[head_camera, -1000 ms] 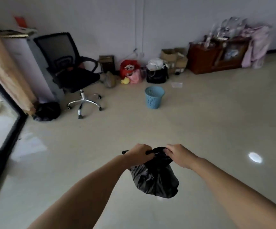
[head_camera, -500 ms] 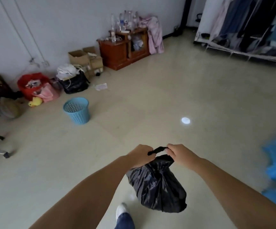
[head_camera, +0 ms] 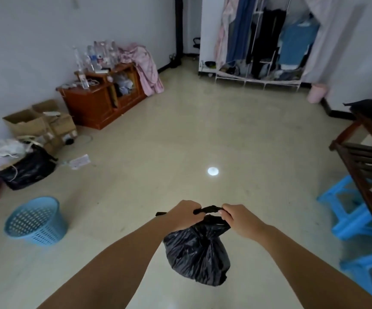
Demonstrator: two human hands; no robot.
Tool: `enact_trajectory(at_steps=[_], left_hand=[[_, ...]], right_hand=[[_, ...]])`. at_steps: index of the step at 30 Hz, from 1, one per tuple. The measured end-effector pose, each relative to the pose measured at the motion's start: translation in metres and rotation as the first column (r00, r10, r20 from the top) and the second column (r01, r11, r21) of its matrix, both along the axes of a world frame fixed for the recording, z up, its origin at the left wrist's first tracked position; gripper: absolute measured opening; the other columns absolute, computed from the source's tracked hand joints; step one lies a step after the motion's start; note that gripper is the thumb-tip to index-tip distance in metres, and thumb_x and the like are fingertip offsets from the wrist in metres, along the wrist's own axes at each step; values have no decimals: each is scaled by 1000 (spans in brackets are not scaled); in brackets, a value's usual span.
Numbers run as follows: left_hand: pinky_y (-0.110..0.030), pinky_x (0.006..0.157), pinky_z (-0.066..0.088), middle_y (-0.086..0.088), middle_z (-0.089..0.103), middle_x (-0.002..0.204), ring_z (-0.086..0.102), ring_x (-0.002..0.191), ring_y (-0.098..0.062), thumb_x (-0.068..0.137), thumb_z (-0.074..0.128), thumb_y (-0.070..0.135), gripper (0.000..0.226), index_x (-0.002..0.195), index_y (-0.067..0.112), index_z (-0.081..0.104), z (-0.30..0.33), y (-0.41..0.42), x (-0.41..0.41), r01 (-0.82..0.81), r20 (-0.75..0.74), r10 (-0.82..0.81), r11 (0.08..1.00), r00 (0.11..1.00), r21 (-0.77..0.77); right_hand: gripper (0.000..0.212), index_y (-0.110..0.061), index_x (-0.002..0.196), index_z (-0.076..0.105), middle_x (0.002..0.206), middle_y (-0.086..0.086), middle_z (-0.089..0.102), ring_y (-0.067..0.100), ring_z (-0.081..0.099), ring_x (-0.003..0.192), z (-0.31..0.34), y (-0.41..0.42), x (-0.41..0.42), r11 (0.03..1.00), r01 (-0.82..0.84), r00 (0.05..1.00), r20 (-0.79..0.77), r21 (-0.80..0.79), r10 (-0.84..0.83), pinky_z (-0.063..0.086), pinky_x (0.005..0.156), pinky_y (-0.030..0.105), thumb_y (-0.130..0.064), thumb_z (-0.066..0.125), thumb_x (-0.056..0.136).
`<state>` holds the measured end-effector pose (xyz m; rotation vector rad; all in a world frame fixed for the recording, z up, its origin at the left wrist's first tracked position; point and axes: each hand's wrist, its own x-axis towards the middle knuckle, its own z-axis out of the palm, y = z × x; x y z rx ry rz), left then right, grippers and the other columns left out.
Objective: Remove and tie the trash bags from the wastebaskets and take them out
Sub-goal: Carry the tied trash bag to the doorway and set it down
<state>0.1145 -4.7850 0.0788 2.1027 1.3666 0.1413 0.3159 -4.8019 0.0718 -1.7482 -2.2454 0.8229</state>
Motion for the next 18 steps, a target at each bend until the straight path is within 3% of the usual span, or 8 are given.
enact_trajectory(at_steps=[7, 13, 18], left_hand=[[-22, 51, 25, 3, 39, 58, 35, 51, -9, 94, 46, 25, 27, 71, 11, 46, -5, 160, -2, -46, 26, 46, 999, 999, -18], [-22, 50, 23, 2, 37, 57, 33, 51, -9, 95, 46, 24, 27, 72, 9, 45, -2, 289, 3, -89, 50, 90, 996, 995, -16], [-23, 51, 23, 1, 38, 59, 34, 52, -10, 94, 47, 26, 27, 73, 9, 47, -11, 389, -7, -112, 45, 114, 993, 992, -41]], right_hand=[[29, -7, 81, 49, 63, -1, 45, 12, 34, 50, -6, 159, -2, 1000, -12, 1000, -24, 6, 12, 26, 50, 26, -27, 36, 99], [35, -27, 64, 37, 59, -3, 43, 13, 34, 50, -1, 308, 5, 995, -101, 995, 10, -9, 101, 28, 51, 29, -28, 36, 99], [36, -29, 63, 35, 60, -2, 45, 16, 37, 53, -6, 411, -3, 988, -154, 988, 31, -22, 154, 30, 53, 31, -29, 37, 99]])
